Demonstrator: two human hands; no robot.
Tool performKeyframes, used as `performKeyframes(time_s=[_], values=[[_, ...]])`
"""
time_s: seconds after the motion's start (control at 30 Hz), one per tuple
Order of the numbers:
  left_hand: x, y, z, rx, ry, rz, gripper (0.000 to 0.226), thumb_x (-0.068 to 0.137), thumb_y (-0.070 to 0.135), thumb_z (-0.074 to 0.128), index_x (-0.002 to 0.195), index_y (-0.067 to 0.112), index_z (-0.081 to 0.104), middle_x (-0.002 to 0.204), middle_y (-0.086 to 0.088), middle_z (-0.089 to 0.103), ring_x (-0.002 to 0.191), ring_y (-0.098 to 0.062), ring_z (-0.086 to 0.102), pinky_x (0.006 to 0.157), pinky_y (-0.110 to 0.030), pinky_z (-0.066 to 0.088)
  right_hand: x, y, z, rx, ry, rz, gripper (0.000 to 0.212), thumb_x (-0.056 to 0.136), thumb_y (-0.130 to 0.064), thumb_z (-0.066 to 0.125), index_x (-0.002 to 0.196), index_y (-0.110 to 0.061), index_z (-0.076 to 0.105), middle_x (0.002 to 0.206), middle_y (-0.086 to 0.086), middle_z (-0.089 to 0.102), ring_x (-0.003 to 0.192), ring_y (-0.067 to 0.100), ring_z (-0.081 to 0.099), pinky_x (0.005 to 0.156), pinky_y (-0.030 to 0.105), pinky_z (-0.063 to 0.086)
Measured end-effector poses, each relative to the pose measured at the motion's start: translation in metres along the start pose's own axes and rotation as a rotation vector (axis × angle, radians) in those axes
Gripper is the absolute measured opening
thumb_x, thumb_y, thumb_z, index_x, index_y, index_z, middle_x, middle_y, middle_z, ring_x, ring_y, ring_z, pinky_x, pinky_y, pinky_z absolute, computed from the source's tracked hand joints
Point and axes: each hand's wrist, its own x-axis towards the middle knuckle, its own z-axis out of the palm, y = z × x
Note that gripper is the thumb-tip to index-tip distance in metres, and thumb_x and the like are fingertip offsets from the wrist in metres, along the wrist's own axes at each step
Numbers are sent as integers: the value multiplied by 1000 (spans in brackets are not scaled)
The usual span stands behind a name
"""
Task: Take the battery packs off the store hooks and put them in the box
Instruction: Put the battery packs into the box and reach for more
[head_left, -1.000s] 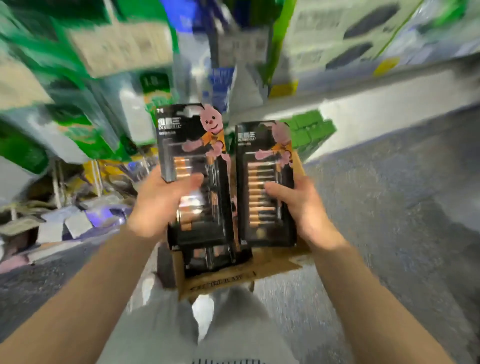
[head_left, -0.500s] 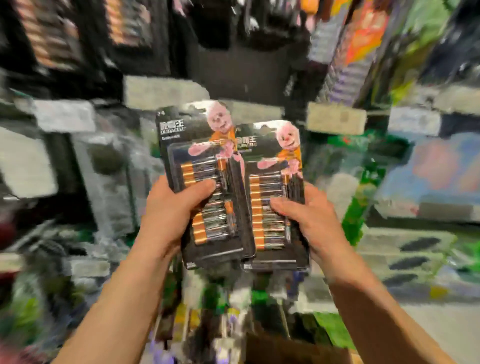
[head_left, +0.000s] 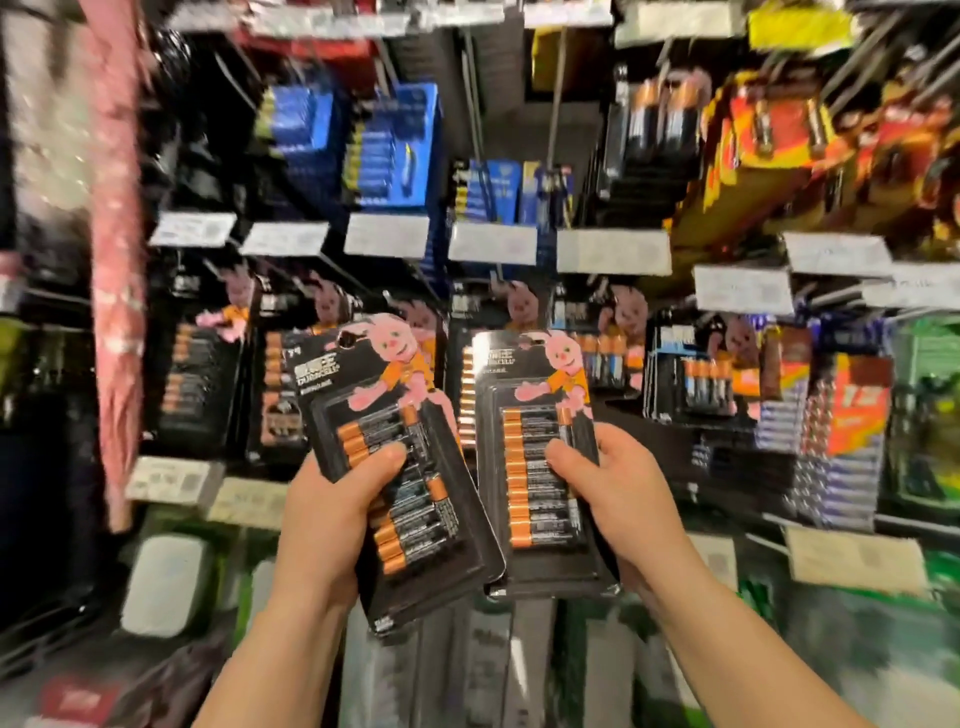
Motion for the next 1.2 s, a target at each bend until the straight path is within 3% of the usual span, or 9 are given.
performKeyframes(time_s=[0.07, 0.13, 0.2, 0.27, 0.43, 0.57, 0.73, 0.9, 1.2], values=[[14, 4, -5, 22, 26, 4, 26, 70, 14, 76, 95, 16, 69, 78, 0, 74, 64, -19, 68, 61, -34, 55, 19, -12, 9, -32, 8, -44, 3, 90, -21, 66, 90, -18, 68, 78, -10, 72, 68, -6, 65, 56, 5, 42], [24, 6, -11, 11, 46, -4, 17, 82, 8, 72, 96, 18, 71, 85, -3, 76, 74, -24, 70, 74, -41, 54, 36, -23, 19, -74, 22, -89, 11, 91, -20, 65, 81, -25, 65, 72, -14, 69, 64, -11, 62, 54, 4, 41], [29, 4, -14, -2, 68, -16, 18, 87, 5, 65, 97, 19, 70, 84, -2, 75, 70, -21, 70, 71, -38, 52, 51, -30, 29, -90, 49, -104, 9, 91, -22, 65, 82, -24, 65, 79, -9, 70, 72, -6, 64, 64, 11, 47], [30, 3, -16, -15, 78, -42, 19, 87, 5, 64, 99, 18, 69, 85, -4, 76, 68, -19, 70, 68, -37, 52, 63, -29, 37, -85, 79, -100, 6, 90, -26, 66, 88, -20, 66, 90, 1, 72, 84, 11, 67, 76, 28, 52], [32, -3, -25, -29, 97, -128, 18, 87, 5, 65, 102, 15, 67, 90, -9, 76, 76, -27, 71, 71, -41, 54, 77, -31, 48, -105, 119, -85, 20, 90, -32, 65, 96, -12, 66, 92, 2, 70, 85, 16, 66, 75, 31, 49], [33, -5, -26, -40, 83, -148, 21, 87, 6, 66, 106, 15, 67, 97, -13, 74, 80, -29, 71, 72, -41, 54, 73, -26, 50, -125, 105, -73, 19, 90, -30, 65, 97, -13, 66, 95, 4, 71, 88, 17, 67, 82, 38, 54], [28, -3, -21, -49, 34, -130, 21, 87, 4, 65, 106, 15, 67, 95, -10, 75, 78, -24, 72, 69, -38, 55, 68, -19, 51, -141, 157, -98, 20, 91, -29, 63, 97, -9, 64, 96, 7, 68, 88, 18, 63, 75, 31, 48], [21, -3, -17, -37, 16, -115, 19, 88, 4, 64, 102, 17, 66, 87, -5, 76, 71, -20, 73, 64, -35, 54, 70, -19, 50, -111, 166, -70, 17, 93, -28, 62, 101, -14, 64, 94, -1, 66, 84, 9, 61, 66, 21, 42], [18, -8, -16, -71, 39, -124, 21, 89, 3, 64, 104, 18, 66, 86, -3, 76, 69, -18, 73, 62, -33, 53, 76, -2, 47, -79, 111, 82, 19, 93, -32, 61, 101, -15, 62, 94, -1, 69, 88, 15, 66, 71, 28, 49]])
